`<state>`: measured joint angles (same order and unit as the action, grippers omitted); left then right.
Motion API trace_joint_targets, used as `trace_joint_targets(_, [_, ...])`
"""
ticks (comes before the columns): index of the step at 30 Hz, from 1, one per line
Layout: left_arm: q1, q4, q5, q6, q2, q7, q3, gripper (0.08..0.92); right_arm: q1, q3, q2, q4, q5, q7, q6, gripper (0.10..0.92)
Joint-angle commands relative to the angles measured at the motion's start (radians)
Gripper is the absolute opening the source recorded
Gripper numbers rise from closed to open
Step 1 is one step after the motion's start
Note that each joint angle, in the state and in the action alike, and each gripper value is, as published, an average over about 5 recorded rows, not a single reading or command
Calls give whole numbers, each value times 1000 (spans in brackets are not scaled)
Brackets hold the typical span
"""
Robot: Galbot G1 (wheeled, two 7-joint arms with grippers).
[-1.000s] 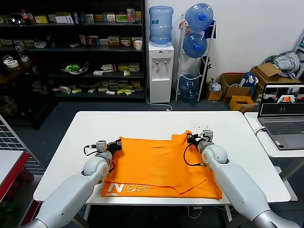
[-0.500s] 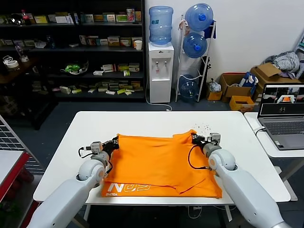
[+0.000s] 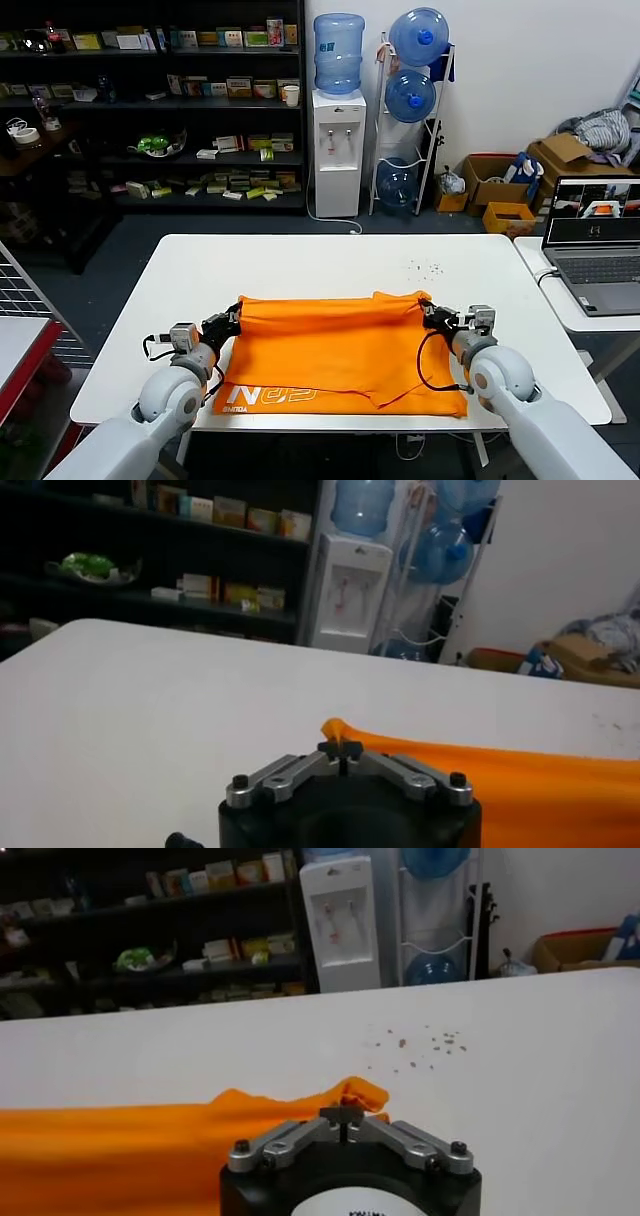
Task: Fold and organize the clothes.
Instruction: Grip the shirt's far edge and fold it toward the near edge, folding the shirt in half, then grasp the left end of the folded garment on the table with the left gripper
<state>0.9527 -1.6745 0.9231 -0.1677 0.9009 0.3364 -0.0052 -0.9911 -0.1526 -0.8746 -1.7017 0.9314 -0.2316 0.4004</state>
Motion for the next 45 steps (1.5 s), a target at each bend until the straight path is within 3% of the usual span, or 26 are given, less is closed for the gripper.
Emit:
trace_joint_targets(1, [187,-218,-5,-3,-58,27,-43,97,-177,-82,63,-188,16,-31,23,124])
trace_joint_targets(17, [306,-275,-55,3,-72,50,-62,97,-367,-180,69,-291,-5,-53,44,124])
trace_joint_targets(21, [327,-279,-86,3,-67,45,-66,120,-394,-196,72,-300,-16,-46,53,174])
trace_joint_targets(32, [368,-281,-93,-15,-63,83,-86,423,-456,-270,91,-328,-32,-46,28,483])
trace_joint_targets(42, [407,-216,-127,7,13,72,-97,741,-534,-329,65,-353,-61,-35,7,770])
trace_joint_targets(45, [404,-204,-131,13,27,70,-96,802,-537,-333,61,-356,-63,-35,5,813])
